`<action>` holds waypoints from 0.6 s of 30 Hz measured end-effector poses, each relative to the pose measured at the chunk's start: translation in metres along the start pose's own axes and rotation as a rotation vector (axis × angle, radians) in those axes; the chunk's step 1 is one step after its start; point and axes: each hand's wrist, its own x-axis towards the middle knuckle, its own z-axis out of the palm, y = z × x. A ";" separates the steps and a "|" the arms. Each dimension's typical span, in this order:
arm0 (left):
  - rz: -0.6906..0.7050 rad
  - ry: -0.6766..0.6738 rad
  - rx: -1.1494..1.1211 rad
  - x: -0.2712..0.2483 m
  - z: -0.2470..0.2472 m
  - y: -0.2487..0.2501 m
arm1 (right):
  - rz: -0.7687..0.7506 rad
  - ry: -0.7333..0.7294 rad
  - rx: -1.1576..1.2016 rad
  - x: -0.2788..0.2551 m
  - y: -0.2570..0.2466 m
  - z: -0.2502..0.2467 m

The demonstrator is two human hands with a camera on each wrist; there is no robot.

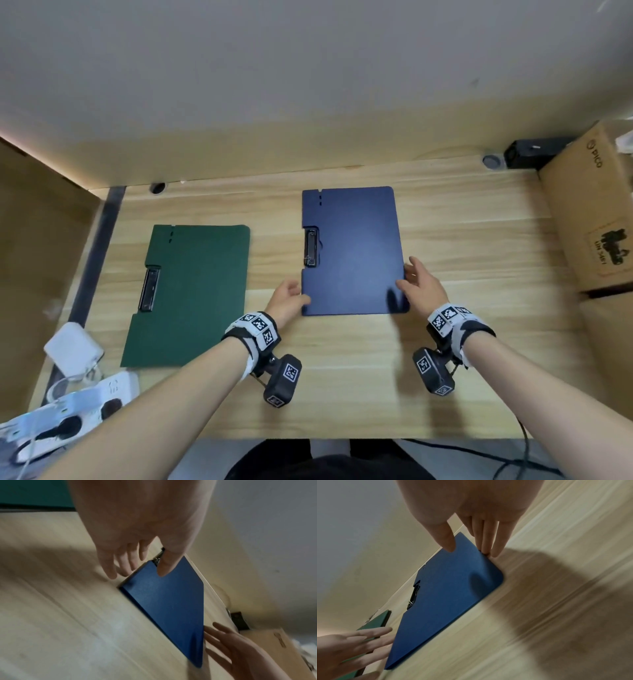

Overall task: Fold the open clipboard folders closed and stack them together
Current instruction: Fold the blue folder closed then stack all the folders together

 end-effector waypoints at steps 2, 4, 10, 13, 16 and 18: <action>-0.074 -0.046 -0.148 0.004 -0.006 -0.001 | 0.000 0.021 -0.019 -0.002 -0.004 0.008; -0.145 -0.121 -0.272 0.006 -0.016 -0.002 | 0.014 0.033 -0.053 -0.007 -0.011 0.014; -0.024 -0.164 -0.355 -0.001 -0.049 0.006 | 0.050 -0.010 0.049 -0.013 -0.038 0.048; 0.077 -0.097 -0.276 -0.008 -0.083 0.006 | 0.049 -0.027 0.071 -0.009 -0.064 0.075; 0.114 -0.122 -0.280 -0.014 -0.130 -0.007 | 0.015 -0.014 0.135 0.001 -0.097 0.105; 0.117 -0.138 -0.294 -0.017 -0.163 -0.023 | -0.019 0.008 0.158 0.009 -0.119 0.125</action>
